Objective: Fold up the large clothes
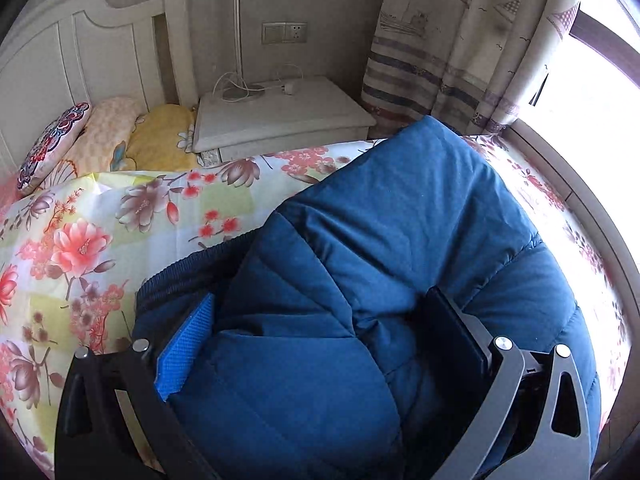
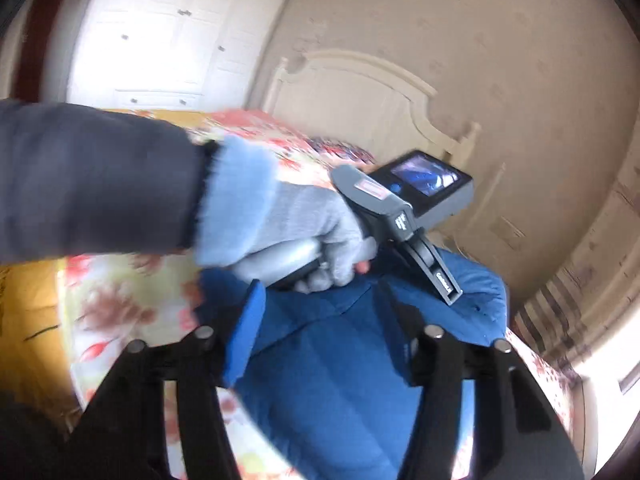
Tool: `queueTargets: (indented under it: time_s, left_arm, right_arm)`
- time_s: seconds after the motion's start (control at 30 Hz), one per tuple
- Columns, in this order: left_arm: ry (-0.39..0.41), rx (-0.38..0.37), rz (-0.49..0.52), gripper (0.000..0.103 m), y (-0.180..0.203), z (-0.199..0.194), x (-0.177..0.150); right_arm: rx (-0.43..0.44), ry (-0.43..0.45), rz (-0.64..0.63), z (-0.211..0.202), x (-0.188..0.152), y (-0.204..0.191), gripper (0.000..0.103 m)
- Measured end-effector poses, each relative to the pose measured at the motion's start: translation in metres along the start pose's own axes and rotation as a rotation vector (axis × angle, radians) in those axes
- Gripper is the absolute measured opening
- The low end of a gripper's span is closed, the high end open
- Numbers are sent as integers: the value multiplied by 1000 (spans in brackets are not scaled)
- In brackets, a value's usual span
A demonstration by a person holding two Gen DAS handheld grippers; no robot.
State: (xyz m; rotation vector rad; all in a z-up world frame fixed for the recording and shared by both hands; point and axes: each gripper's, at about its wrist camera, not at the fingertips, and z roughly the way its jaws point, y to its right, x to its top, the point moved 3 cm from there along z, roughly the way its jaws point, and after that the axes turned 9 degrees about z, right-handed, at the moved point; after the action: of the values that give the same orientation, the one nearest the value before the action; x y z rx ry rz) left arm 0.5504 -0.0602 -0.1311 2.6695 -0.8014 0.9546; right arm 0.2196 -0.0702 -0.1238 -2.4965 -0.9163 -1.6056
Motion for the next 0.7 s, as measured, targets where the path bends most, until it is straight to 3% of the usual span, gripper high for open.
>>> queueTargets:
  time_s: [0.1,0.23,0.5,0.57,0.7]
  left_arm:
    - [22,7,11,99,-3,-2,-3]
    - [72,-14,-30,99,-10,-9,-14]
    - [184,41,-118,99,-23,-24,-36]
    - [165,33,-120,99,-24,-22,-35]
    - [160,73,-109,99,-21,-24,-33]
  right_arm:
    - [-18,-136,-38,52,-23,-10,54]
    - [-117,-69,-72,61,-48,-25,53]
    - [-202,-83,-147,49,-62,-61,51]
    - [-175,-90,-139,49,-59,-58,51]
    - [48,-114,-11,28,-31,-15,51]
